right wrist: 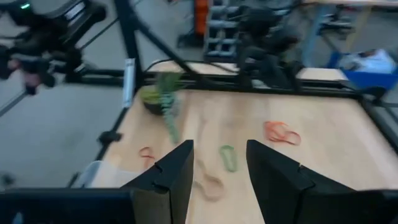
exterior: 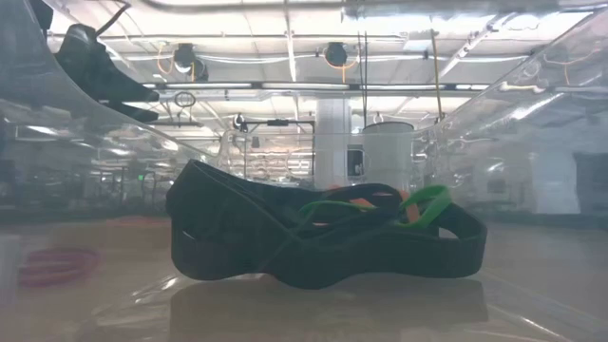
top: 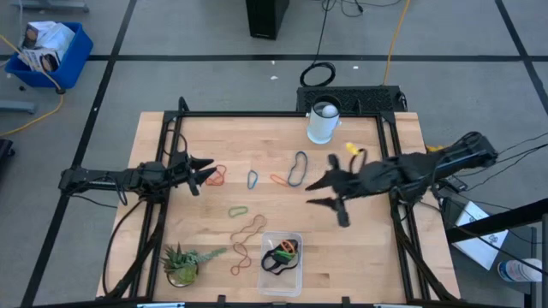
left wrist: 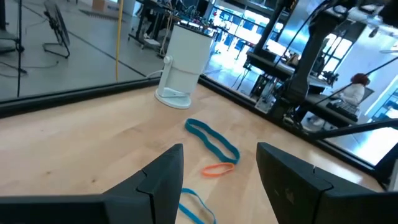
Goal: Pick and place rubber bands into bin
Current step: Put the light brown rubber band into the transparent bin
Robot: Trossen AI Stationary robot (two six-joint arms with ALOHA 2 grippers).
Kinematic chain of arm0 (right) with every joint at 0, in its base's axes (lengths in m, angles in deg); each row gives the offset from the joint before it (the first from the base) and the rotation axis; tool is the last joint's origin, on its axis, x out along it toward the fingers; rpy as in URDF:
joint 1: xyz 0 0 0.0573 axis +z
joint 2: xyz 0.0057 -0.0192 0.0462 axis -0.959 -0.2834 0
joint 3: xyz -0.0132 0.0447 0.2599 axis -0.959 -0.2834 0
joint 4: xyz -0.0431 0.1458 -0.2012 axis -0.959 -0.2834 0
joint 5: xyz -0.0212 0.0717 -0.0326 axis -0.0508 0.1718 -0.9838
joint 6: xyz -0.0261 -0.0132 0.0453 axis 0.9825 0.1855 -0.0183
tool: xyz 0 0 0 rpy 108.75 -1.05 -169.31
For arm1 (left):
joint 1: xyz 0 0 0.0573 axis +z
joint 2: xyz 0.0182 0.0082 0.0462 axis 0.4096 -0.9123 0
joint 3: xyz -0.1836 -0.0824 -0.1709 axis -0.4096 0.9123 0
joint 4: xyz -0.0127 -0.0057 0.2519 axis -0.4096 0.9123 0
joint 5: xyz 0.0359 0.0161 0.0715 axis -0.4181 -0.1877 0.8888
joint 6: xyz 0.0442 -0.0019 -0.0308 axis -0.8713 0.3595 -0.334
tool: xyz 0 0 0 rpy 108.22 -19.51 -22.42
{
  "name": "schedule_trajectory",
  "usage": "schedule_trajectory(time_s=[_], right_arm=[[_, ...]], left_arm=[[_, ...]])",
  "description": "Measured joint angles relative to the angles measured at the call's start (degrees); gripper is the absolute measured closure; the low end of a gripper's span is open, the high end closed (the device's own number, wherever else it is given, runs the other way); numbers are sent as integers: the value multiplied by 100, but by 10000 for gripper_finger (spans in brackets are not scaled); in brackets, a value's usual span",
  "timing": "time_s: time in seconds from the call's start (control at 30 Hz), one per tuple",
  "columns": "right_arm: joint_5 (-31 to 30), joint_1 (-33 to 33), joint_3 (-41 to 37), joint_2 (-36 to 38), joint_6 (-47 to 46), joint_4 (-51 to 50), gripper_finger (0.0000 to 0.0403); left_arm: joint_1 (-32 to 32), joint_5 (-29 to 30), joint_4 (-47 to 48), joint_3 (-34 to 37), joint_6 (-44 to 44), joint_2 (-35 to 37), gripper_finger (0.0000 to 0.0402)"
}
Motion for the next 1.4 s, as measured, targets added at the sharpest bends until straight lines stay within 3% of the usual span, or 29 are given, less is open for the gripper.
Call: schedule_trajectory(time_s=[0.3, 0.6, 0.8, 0.9, 1.0, 1.2, 1.4], right_arm=[[-102, -34, -2458, 1476, -137, 1683, 261], [-104, -35, -4445, 1809, -150, 4266, 262], [-117, -37, -5312, 1807, -355, 6031, 263], [-130, -59, -5545, 1807, -283, 6726, 263], [-130, -122, -5594, 1814, -202, 6946, 263], [-128, -292, -5594, 1816, -194, 6947, 263], [-128, -326, -5594, 1816, -194, 6945, 263]], left_arm=[[-2, -132, 4, 0, -173, 0, 192], [-1, -281, -24, 0, -374, 1, 192], [-2, -981, -1471, -88, -935, -13, 192], [-35, -1133, -1322, -590, -1354, -183, 192], [-128, -1137, -280, -1384, -1775, -691, 192], [-397, -1217, 1183, -3015, -2408, -2332, 193], [-892, -1452, 2412, -4217, -2413, -3918, 193]])
